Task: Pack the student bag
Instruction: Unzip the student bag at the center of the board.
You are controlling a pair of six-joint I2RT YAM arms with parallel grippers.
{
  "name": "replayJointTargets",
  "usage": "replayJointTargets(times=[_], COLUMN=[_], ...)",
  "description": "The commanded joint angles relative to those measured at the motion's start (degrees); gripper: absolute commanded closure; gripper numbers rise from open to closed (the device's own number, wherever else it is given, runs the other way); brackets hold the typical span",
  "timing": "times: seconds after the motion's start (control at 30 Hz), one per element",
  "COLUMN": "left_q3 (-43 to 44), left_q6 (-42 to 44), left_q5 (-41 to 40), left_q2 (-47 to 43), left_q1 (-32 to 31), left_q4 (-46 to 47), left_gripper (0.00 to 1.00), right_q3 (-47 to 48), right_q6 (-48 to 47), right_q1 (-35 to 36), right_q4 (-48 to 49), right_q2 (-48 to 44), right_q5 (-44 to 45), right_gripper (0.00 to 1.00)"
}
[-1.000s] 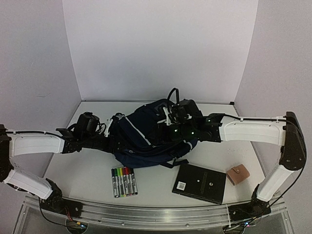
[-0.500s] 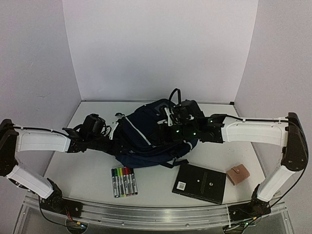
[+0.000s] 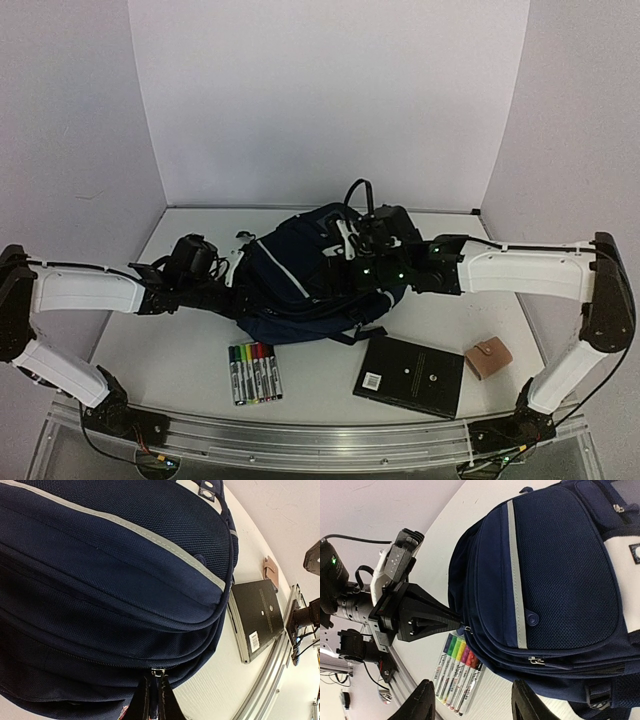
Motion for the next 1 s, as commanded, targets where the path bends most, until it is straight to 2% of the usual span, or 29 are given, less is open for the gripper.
replayJointTargets(times=[0.0,0.23,0.47,0.67,0.8,0.97], left_q3=[1.02,1.56,2.20,2.46,2.76,3.15], left_q6=[-1.90,-4.21,-4.93,-5.13,-5.22,-5.17], left_q5=[-1.64,-0.06,0.79,1.18,1.50,1.36], left_q2=[-5.75,-12.45,-13.73,-13.25,-12.74,-13.06], left_q1=[-0.11,-0.20,-0.19,-0.20,-0.24,-0.20], left_q4=[2.15,3.26,2.53,3.01,3.24,2.72], left_gripper=[1.00,1.00,1.00,1.00,1.00,1.00], right_q3=[0.73,3.71,8.39,10.68,12.62,13.37], right_q6=[-10.99,-20.95,-26.33,-29.20,-32.32,-33.74], right_q1=[1.99,3.94,5.38,5.83,5.90,6.20], right_q4=[1.06,1.14,1.14,1.15,1.02,0.90], right_q2=[-2.05,2.61,8.35,11.90,14.17,15.08], right_q5=[4.45,12.14,18.58,20.69,22.75,21.04], right_gripper=[0.47,0.39,0.27,0.17,0.15,0.13])
